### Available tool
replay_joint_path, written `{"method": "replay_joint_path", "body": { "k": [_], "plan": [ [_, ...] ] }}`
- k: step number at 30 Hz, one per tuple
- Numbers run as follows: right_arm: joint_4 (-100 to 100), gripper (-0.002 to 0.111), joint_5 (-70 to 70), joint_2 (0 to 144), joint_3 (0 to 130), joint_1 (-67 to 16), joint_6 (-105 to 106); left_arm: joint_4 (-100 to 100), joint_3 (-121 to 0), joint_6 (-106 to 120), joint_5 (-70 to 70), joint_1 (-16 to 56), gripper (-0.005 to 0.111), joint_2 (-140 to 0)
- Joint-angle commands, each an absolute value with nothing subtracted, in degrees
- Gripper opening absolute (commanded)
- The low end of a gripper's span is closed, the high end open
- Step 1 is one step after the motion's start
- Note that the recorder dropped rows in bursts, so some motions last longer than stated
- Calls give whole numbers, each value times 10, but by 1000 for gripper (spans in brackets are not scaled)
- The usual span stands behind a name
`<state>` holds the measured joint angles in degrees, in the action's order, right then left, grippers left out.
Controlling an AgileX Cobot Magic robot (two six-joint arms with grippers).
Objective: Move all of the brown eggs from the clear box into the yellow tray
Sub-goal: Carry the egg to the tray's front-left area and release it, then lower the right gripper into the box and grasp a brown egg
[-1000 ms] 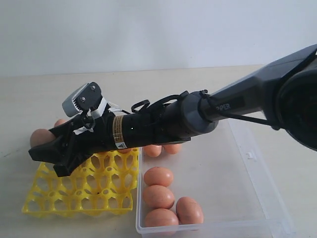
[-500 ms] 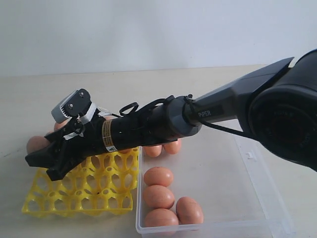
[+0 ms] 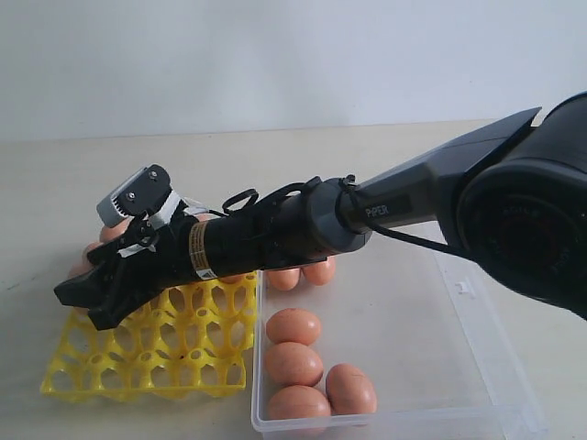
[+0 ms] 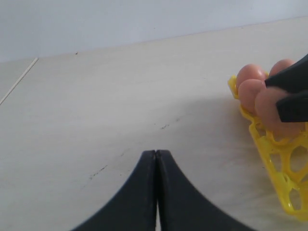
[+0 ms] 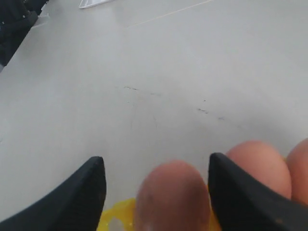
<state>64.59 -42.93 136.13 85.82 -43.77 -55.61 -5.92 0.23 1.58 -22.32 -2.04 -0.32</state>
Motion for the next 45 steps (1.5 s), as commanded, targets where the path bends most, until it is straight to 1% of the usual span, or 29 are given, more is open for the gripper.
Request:
{"method": "replay_joint_path", "body": {
  "k": [1, 6, 8, 9, 11, 15, 16, 18, 19, 21, 24, 27, 29, 31, 35, 37, 45],
  "plan": [
    [633, 63, -434, 1359, 861, -439, -557, -58, 0, 12, -218, -16, 0, 0],
    [633, 63, -429, 1349, 861, -439, -568, -58, 0, 12, -218, -16, 0, 0],
    [636, 60, -422, 1327, 860, -439, -572, -58, 0, 12, -218, -16, 0, 0],
    [638, 57, -414, 1314, 859, -439, -574, -58, 0, 12, -218, -16, 0, 0],
    [649, 48, -359, 1267, 849, -438, -601, -58, 0, 12, -218, -16, 0, 0],
    [653, 26, -146, 1166, 806, -438, -625, -58, 0, 12, -218, -16, 0, 0],
    [637, 20, -55, 1134, 792, -438, -616, -58, 0, 12, -218, -16, 0, 0],
    [590, 11, 84, 1093, 768, -438, -581, -58, 0, 12, -218, -16, 0, 0],
    [563, 5, 186, 1075, 756, -438, -538, -58, 0, 12, -218, -16, 0, 0],
    [513, 0, 303, 1053, 742, -437, -468, -58, 0, 12, -218, -16, 0, 0],
    [423, 0, 375, 1049, 726, -424, -350, -58, 0, 12, -218, -16, 0, 0],
    [360, 1, 369, 1049, 705, -412, -334, -58, 0, 12, -218, -16, 0, 0],
    [336, 6, 343, 1052, 699, -405, -336, -58, 0, 12, -218, -16, 0, 0],
    [318, 15, 319, 1059, 698, -397, -336, -58, 0, 12, -218, -16, 0, 0],
    [302, 39, 316, 1079, 698, -385, -382, -58, 0, 12, -218, -16, 0, 0],
    [291, 44, 305, 1093, 698, -382, -388, -58, 0, 12, -218, -16, 0, 0],
    [268, 45, 245, 1140, 698, -382, -391, -58, 0, 12, -218, -16, 0, 0]
  ]
}}
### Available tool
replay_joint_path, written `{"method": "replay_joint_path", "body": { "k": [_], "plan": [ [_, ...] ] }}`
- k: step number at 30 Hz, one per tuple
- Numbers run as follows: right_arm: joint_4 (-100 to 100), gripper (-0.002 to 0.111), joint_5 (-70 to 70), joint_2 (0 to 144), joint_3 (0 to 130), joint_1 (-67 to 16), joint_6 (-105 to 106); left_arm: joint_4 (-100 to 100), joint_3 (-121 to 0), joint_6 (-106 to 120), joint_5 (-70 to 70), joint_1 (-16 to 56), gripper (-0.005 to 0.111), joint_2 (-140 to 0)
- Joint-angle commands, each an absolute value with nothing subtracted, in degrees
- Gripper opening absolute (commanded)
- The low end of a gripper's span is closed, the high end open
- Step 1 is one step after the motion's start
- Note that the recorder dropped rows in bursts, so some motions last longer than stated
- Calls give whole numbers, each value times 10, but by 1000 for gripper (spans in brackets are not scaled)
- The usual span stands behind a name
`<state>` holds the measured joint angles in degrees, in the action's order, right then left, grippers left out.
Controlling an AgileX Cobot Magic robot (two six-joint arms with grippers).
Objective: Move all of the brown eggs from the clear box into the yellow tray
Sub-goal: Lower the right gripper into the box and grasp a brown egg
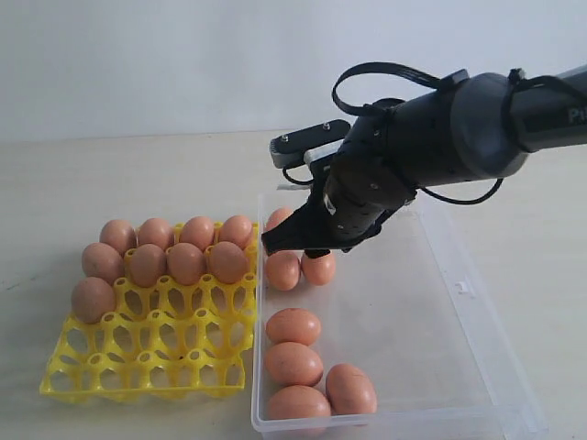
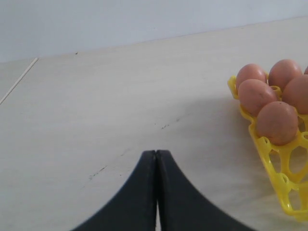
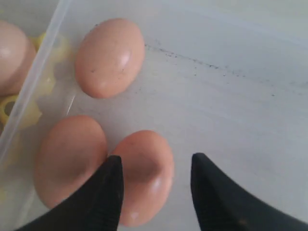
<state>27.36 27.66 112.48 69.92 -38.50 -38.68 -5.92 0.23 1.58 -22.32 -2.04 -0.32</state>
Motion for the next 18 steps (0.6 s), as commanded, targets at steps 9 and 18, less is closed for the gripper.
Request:
{"method": "replay_joint_path", "body": {
  "k": [9, 18],
  "plan": [
    [260, 45, 245, 1177, 710, -382, -386, -58, 0, 12, -218, -16, 0, 0],
    [260, 47, 251, 1178, 710, -382, -386, -58, 0, 12, -218, -16, 0, 0]
  ]
}}
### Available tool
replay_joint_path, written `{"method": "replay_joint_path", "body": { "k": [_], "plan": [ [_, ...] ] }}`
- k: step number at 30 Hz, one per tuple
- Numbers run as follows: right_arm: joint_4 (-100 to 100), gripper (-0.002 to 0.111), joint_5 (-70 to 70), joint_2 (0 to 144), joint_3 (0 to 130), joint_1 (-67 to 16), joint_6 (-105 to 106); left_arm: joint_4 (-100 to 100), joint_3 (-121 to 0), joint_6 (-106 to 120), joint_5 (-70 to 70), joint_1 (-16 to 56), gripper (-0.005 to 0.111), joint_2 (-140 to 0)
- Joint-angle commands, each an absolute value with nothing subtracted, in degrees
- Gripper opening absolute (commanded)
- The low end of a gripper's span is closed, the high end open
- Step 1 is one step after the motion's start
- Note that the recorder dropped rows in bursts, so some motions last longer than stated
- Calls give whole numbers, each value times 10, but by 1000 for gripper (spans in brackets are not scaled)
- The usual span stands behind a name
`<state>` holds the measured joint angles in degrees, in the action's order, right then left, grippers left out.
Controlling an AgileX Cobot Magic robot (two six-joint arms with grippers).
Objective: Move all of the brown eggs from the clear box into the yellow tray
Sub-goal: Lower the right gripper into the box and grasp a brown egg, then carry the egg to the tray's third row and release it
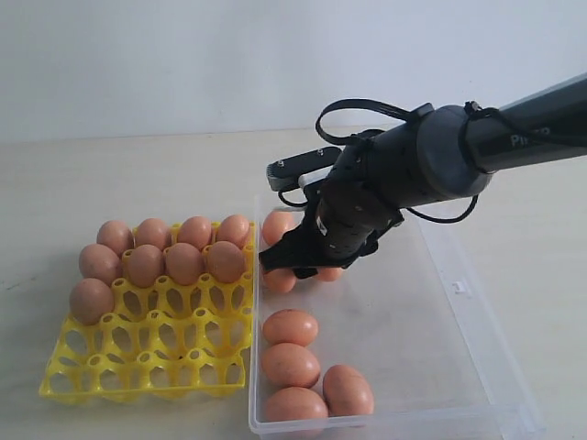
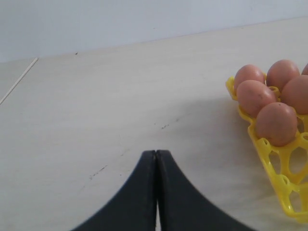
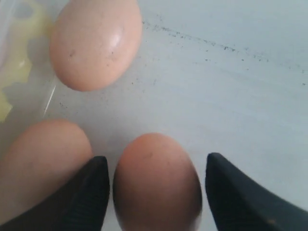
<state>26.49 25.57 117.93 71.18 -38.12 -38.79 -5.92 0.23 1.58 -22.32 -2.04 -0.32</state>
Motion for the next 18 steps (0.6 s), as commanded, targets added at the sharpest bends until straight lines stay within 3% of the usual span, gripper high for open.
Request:
{"method": "replay_joint_path", "body": {
  "k": [1, 5, 11, 14, 18],
  "plan": [
    [262, 42, 251, 1179, 710, -382, -386, -58, 0, 12, -218, -16, 0, 0],
    [275, 0, 284, 1177, 717, -382, -354, -58, 0, 12, -218, -16, 0, 0],
    [323, 0, 264, 1102, 703, -382, -345, -58, 0, 12, -218, -16, 0, 0],
    [330, 0, 103, 1061, 662, -384, -345, -58, 0, 12, -218, -16, 0, 0],
    [339, 0, -255, 1072, 601, -394, -334, -58, 0, 12, -218, -16, 0, 0]
  ]
}}
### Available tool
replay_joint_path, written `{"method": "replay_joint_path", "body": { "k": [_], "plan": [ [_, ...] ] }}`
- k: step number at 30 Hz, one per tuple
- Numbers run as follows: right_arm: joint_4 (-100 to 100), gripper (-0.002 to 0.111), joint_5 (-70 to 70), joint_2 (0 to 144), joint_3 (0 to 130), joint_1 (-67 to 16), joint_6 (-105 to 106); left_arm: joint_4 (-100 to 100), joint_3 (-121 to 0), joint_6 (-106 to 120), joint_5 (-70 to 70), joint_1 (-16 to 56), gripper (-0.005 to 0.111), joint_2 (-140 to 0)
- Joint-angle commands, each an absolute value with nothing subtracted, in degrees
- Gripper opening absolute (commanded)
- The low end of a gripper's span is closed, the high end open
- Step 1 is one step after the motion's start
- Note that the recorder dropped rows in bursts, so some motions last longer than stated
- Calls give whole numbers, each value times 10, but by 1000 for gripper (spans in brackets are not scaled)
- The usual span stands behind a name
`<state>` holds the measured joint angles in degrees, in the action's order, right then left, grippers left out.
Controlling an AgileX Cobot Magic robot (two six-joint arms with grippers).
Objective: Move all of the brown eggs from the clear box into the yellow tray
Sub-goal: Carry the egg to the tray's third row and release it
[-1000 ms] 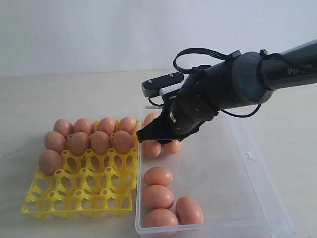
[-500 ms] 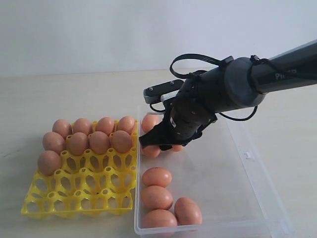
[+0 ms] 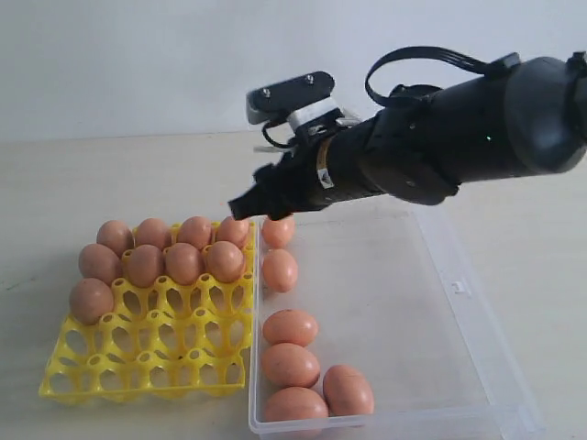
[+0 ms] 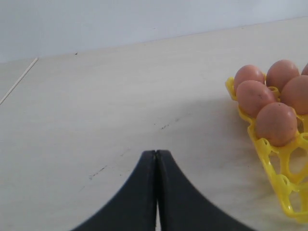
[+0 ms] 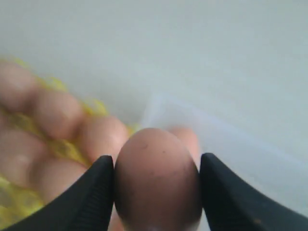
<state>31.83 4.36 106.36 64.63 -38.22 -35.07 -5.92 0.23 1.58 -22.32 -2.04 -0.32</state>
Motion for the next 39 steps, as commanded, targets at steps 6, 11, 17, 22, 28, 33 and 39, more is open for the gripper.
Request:
{"method": "replay_joint_path", "body": {
  "k": [6, 11, 17, 22, 28, 33, 39],
  "plan": [
    [414, 0, -516, 1167, 611, -408, -342, -58, 0, 12, -218, -16, 0, 0],
    [472, 0, -524, 1226, 642, -410, -423, -58, 0, 12, -218, -16, 0, 0],
    [516, 7, -524, 1261, 666, -410, -490, -58, 0, 12, -218, -16, 0, 0],
    [516, 26, -524, 1271, 690, -410, -528, -58, 0, 12, -218, -16, 0, 0],
    [533, 39, -512, 1286, 713, -410, -588, -58, 0, 12, -218, -16, 0, 0],
    [557, 48, -510, 1293, 733, -410, -619, -58, 0, 12, -218, -16, 0, 0],
    [559, 60, -510, 1293, 736, -410, -632, -58, 0, 12, -218, -16, 0, 0]
  ]
}}
